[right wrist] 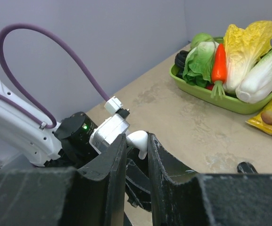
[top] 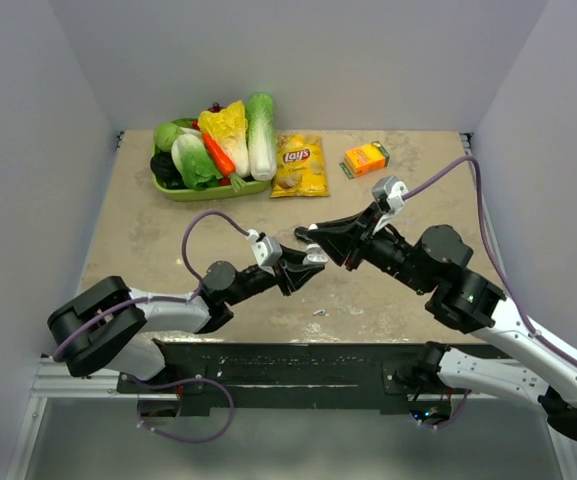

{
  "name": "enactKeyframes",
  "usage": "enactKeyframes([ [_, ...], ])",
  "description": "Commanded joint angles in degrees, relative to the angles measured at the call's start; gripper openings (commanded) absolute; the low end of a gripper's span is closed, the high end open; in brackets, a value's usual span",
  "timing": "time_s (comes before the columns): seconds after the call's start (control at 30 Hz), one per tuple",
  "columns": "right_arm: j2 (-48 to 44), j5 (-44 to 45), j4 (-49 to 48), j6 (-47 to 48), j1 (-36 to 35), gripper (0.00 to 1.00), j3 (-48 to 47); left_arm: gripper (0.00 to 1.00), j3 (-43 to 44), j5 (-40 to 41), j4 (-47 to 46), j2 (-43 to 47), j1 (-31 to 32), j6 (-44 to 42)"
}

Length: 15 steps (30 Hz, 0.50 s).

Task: Insert the wireless bluetooth earbuds into the charging case
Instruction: Pick up the earbud from the charging case, then place the earbud in the charging case.

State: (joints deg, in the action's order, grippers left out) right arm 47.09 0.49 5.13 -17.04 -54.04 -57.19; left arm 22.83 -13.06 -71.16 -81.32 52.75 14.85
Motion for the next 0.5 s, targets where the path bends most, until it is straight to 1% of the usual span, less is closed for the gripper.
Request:
enactKeyframes([
  [0.0, -1.48, -1.72, -1.7, 1.48, 0.08, 0.0, -1.08, 0.0, 4.85, -2.76, -36.95, 2.21, -1.33, -2.9],
  [0.13, -1.47, -1.9, -1.26, 1.83, 0.08, 0.0, -2.14, 0.0, 6.87, -6.09, -36.6, 3.62, -2.21, -3.51],
  [0.3, -1.13, -2.6, -1.17, 2.27, 0.08, 0.0, -3.19, 0.0, 10.04, -8.56, -36.86, 5.29, -3.88, -3.69],
  [0.47, -0.69, -3.04, -1.17, 2.71, 0.08, 0.0, -4.42, 0.0, 12.94, -10.84, -35.11, 6.35, -4.15, -3.95],
])
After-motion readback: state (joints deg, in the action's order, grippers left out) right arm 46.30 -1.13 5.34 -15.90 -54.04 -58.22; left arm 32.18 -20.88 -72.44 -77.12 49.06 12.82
